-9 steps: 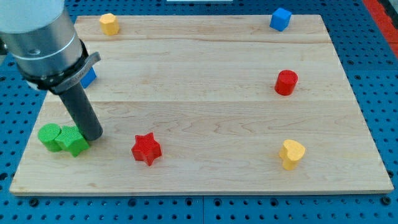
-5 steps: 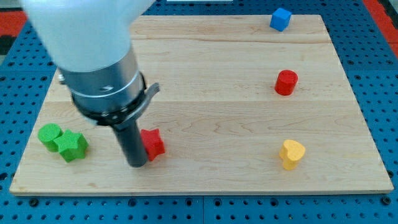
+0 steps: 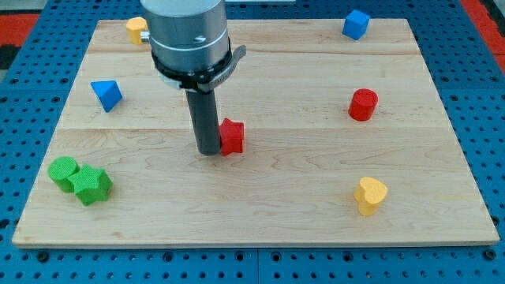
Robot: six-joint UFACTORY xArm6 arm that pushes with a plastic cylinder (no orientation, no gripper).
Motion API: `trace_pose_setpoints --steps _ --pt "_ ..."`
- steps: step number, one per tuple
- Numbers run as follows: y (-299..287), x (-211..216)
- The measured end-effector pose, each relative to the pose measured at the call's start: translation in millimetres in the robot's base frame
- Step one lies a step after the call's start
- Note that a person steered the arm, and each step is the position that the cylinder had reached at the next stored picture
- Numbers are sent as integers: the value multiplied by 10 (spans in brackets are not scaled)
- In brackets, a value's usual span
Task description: Move the red star towards the red circle
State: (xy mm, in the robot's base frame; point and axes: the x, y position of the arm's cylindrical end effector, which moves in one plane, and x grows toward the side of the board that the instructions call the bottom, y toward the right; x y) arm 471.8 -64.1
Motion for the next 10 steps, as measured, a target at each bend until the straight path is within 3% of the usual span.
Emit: trace_pose_setpoints --steps 3,5,6,9,10 --pt "800 -265" --pt "918 -556" --pt "1361 -566" --pt "1260 -417" --pt "1519 -315"
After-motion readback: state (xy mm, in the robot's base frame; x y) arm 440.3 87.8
